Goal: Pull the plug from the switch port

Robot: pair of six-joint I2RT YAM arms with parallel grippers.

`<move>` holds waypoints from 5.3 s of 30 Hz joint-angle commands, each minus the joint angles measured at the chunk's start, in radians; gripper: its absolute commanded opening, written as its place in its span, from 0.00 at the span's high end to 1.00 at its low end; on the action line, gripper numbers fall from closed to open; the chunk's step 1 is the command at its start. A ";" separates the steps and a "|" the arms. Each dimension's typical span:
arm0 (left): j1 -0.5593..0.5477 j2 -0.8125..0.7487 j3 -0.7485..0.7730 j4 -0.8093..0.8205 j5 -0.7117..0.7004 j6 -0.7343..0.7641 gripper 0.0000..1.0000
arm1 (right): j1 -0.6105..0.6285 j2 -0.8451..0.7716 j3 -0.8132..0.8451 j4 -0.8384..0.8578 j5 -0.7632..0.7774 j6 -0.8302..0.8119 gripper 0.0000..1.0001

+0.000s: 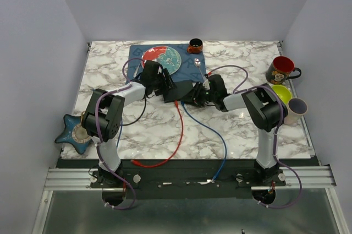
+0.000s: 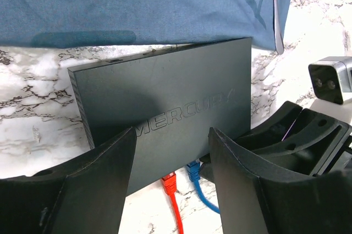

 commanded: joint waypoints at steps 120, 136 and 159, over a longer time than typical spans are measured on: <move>-0.595 -0.481 -0.705 1.055 -0.348 -0.115 0.01 | 0.014 -0.774 -0.279 -0.311 0.174 -0.086 0.99; -0.654 -0.298 -0.629 1.215 -0.370 -0.165 0.28 | 0.054 -0.972 -0.361 -0.411 0.200 -0.078 0.99; -0.620 -0.865 -0.484 0.079 -0.625 0.047 1.00 | 0.058 -1.136 -0.190 -0.655 0.454 -0.239 0.41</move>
